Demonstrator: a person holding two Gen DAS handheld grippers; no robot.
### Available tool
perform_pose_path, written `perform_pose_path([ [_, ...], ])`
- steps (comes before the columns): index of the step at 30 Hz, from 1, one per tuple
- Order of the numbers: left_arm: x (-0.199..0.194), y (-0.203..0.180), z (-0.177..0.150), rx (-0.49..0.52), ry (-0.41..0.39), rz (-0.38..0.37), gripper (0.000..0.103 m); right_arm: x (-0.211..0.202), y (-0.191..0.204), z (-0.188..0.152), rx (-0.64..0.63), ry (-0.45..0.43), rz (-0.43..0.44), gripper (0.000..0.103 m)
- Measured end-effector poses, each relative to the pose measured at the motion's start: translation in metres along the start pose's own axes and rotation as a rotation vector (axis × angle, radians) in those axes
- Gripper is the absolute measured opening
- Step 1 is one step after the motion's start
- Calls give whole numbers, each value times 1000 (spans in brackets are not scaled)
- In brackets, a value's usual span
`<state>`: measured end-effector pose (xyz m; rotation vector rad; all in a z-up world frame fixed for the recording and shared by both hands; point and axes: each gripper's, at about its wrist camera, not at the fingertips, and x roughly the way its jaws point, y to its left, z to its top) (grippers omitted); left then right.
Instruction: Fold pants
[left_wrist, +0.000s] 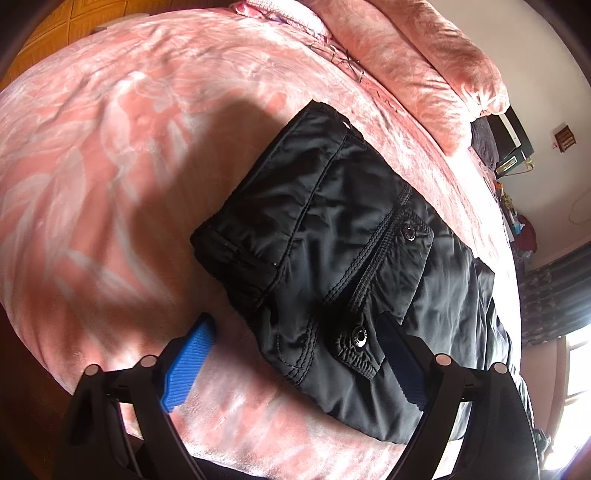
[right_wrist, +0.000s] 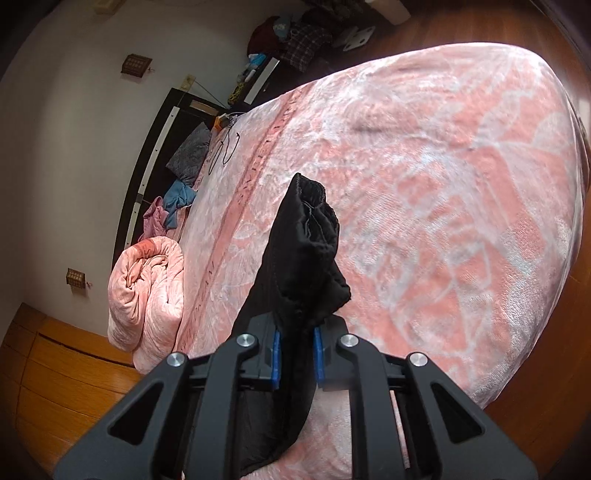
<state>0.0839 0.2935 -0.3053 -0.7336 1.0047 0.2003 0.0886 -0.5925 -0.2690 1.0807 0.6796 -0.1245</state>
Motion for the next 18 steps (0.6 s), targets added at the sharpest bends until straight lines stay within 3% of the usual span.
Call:
perform_pose_path([
  [9,-2,-4,-4,55,-18,10,90,-22,73,-10,-210,-33,-74,12],
  [18,-1,-3,-9,68,-23,3,90,-29,121,-27,-344,-62,-115,12],
])
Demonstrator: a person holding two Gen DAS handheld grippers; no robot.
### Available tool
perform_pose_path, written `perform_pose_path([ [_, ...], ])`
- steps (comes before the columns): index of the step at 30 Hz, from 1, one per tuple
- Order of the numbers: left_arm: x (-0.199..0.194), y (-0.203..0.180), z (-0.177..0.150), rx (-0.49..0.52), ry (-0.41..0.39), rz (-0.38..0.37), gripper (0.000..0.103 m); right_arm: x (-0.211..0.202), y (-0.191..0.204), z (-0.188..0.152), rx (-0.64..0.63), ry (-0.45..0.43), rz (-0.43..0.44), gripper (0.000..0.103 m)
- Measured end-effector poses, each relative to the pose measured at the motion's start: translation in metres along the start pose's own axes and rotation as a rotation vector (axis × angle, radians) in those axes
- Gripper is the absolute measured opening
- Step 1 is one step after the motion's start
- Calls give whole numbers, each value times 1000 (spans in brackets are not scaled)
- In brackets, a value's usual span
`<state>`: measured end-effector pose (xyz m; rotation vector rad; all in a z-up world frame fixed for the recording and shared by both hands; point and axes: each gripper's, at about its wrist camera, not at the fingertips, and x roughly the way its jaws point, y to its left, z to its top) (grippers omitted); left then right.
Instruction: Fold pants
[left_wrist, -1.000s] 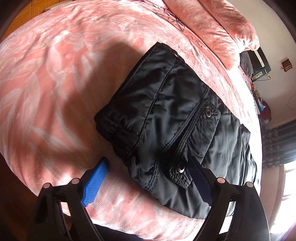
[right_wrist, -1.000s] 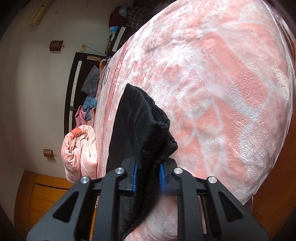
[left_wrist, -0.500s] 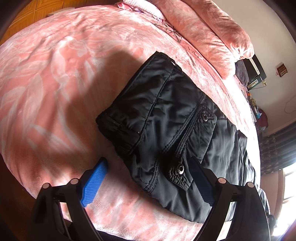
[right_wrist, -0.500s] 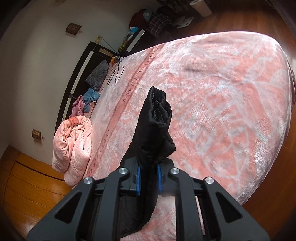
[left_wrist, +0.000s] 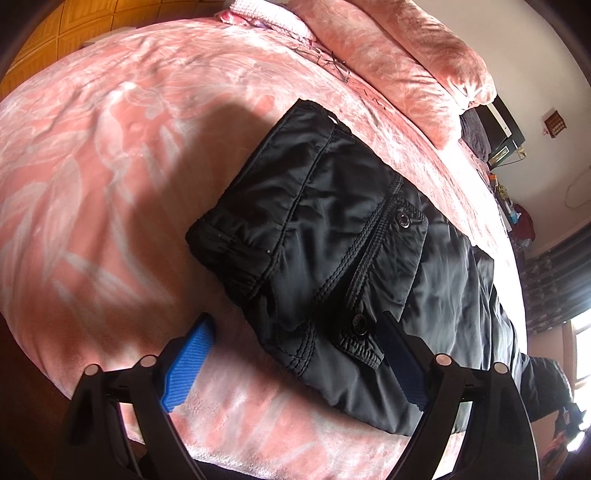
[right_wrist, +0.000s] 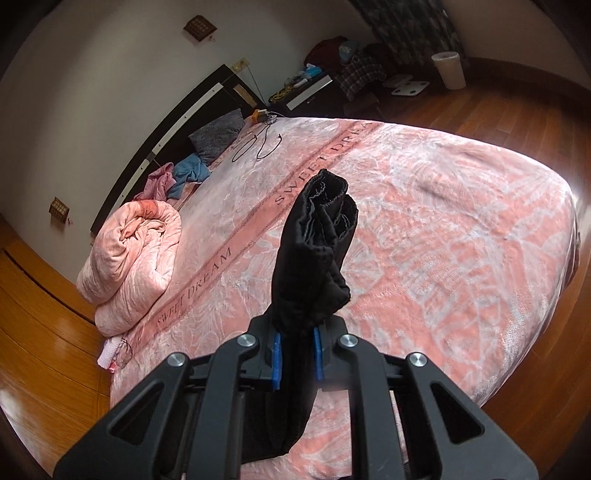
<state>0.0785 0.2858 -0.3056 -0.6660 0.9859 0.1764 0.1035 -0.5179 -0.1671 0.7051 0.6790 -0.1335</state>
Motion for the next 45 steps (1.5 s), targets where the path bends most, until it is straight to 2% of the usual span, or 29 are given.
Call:
perform_pose_path([
  [9,0,1,-3,-7,0,-11,91,-6,58,-7,-161,-21,-53,11],
  [26,0,4,-4,-9,9,-24,91,-17,125,-31,-348,-54,-81,11],
  [45,4,-1,-2,4,18,-1,92,-19,173,-52,-491,-99,-70,11],
])
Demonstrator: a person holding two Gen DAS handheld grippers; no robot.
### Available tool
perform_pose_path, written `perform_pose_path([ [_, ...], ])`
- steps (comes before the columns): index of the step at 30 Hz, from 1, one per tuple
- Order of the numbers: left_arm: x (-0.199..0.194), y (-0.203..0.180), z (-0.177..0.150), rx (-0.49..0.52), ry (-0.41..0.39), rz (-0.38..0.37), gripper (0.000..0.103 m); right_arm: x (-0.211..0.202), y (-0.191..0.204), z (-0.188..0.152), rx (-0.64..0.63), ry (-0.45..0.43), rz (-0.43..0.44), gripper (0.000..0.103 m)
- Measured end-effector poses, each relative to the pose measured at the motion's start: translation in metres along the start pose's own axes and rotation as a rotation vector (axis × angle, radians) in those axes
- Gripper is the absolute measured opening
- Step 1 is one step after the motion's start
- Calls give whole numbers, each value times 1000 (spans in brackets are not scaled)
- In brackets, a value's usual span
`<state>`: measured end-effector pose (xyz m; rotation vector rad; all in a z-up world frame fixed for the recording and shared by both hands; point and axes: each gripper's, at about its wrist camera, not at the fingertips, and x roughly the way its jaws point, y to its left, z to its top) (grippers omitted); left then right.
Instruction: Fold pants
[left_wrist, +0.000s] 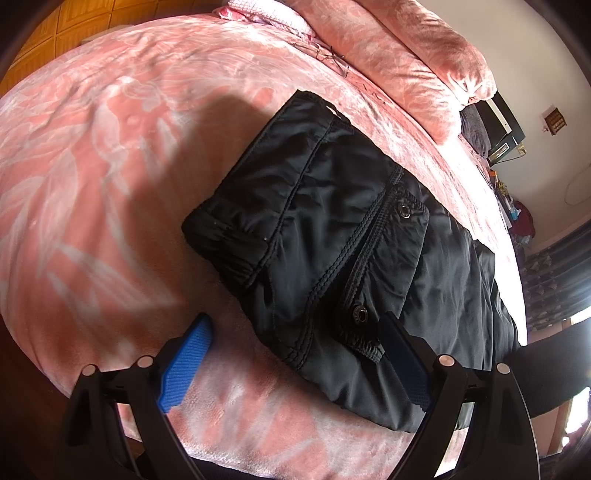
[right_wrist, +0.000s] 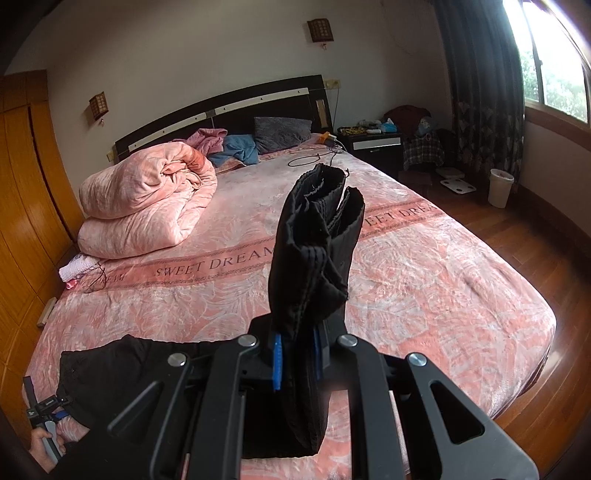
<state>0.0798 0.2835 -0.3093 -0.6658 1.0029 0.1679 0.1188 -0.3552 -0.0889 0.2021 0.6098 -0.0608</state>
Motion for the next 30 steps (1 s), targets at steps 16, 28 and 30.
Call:
perform_pose_path([
  [16,4,-1,1,9,6,14,93,6,36,0,-88,-16,37,11],
  [28,2,4,1,0,3,-11,93,10,59,-2,-125,-2,51,11],
  [30,1,5,0,-3,1,-17,93,12,64,-2,-135,4,51,11],
])
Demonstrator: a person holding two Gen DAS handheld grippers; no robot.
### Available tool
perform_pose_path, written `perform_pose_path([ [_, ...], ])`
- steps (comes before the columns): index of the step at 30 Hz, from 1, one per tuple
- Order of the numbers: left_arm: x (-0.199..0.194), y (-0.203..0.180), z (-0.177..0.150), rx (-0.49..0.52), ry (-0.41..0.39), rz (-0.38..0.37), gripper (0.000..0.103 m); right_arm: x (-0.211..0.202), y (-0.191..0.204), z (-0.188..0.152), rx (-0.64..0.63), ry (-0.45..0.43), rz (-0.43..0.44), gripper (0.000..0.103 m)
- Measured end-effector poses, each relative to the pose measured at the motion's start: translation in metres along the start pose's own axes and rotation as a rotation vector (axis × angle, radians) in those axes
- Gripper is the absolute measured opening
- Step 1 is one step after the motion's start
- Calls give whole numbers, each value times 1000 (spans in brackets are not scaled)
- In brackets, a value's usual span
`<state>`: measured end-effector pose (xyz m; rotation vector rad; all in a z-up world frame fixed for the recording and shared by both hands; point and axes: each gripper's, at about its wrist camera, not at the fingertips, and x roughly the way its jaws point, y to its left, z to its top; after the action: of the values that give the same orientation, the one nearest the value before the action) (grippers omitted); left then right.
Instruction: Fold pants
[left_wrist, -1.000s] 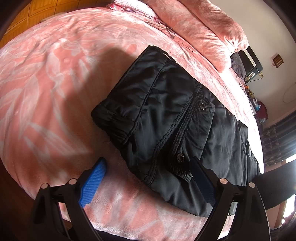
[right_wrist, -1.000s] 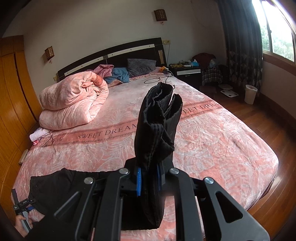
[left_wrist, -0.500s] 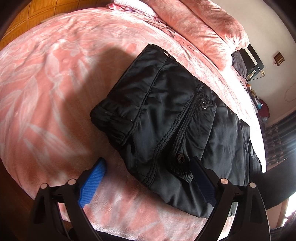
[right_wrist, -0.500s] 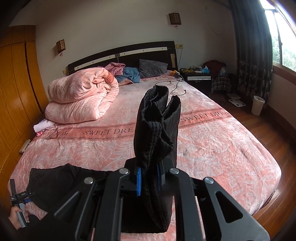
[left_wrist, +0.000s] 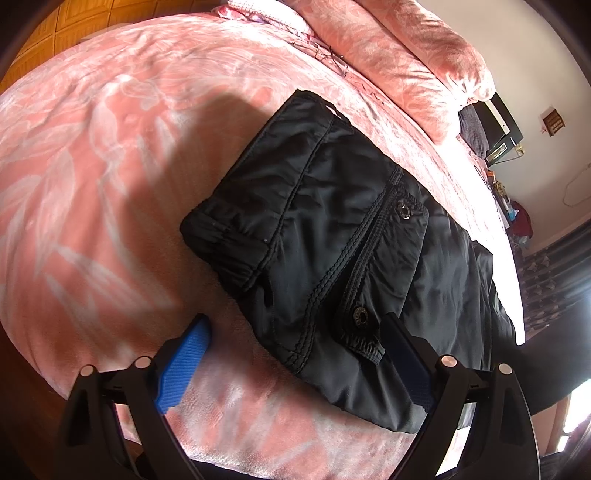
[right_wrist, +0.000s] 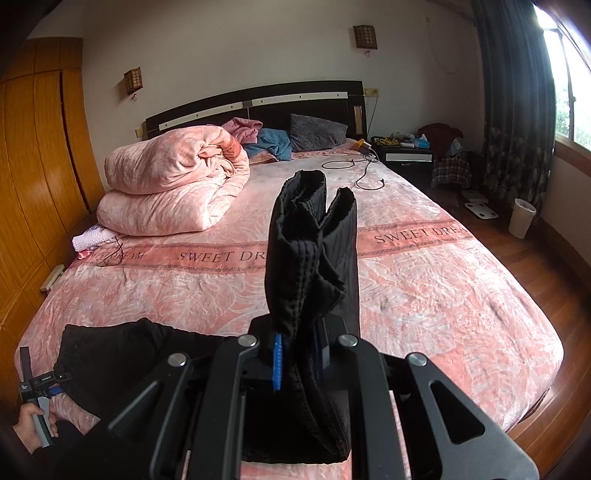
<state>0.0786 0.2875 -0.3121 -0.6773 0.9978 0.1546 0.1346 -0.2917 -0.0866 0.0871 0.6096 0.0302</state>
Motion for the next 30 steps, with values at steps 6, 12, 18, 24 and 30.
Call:
perform_pose_path([
  [6,-3,3,-2,-5,-2,-12,93,9,22,-1,-36,22,14,11],
  [12,-3,5,-2,-8,1,-21,94,14,43,-6,-73,43,29,11],
  [18,-3,8,-2,-19,5,-39,95,24,68,-14,-133,79,33,11],
  [24,-3,10,-2,-21,9,-51,96,41,96,-27,-189,126,39,11],
  [30,-4,13,-2,-29,9,-72,96,56,126,-44,-241,173,40,11],
])
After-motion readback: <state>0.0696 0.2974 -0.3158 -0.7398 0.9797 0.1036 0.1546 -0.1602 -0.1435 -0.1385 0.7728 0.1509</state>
